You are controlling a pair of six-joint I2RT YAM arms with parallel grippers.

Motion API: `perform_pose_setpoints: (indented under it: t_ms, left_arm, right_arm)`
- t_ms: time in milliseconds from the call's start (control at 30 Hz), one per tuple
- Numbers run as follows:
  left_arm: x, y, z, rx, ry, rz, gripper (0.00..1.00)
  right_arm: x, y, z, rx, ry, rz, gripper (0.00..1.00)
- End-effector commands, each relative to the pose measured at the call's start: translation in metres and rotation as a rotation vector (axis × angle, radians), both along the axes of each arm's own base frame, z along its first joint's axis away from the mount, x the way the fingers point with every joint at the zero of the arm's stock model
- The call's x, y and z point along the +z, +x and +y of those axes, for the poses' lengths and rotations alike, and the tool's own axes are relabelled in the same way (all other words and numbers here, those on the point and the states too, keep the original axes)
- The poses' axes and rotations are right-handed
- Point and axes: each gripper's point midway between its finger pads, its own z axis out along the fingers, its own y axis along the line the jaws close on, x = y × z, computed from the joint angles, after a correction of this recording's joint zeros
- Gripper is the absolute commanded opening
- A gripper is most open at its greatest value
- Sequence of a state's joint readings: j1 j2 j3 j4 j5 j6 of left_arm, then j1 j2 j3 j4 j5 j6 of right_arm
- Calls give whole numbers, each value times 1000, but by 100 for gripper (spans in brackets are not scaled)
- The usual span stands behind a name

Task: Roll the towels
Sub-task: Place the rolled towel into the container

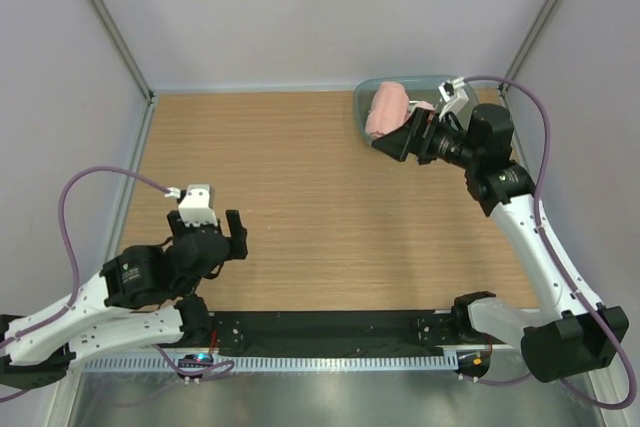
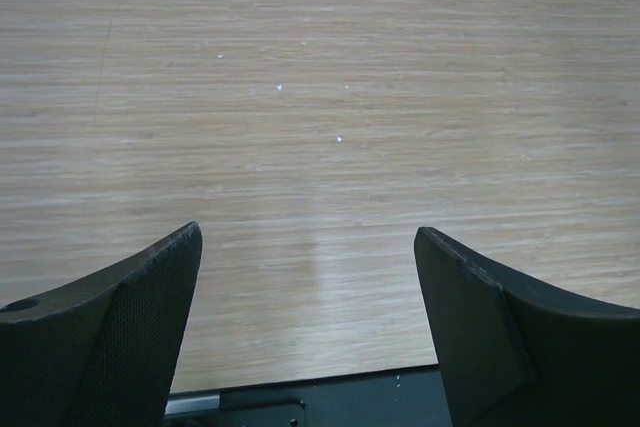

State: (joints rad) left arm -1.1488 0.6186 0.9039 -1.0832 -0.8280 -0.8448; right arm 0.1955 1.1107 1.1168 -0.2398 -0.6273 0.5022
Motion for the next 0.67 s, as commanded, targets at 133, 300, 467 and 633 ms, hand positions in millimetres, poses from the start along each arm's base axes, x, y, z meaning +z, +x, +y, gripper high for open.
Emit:
perform_pose_setpoints:
  t_ms: [133,300,467,633]
  left_arm:
    - [8,11,19,96,2,-99,89]
    - [18,18,32,161,-16,-189,92]
    - [23,23,40,186,-42,-276,100]
    - [27,29,47,235,-7,-325,100]
  right_arm:
    - [12,-28,8,59,120,-80,100]
    - [3,-35,20,138,220,-44,100]
    - [16,-45,30,241,344,-84,100]
    - [6,-46,23,175,306,-64,100]
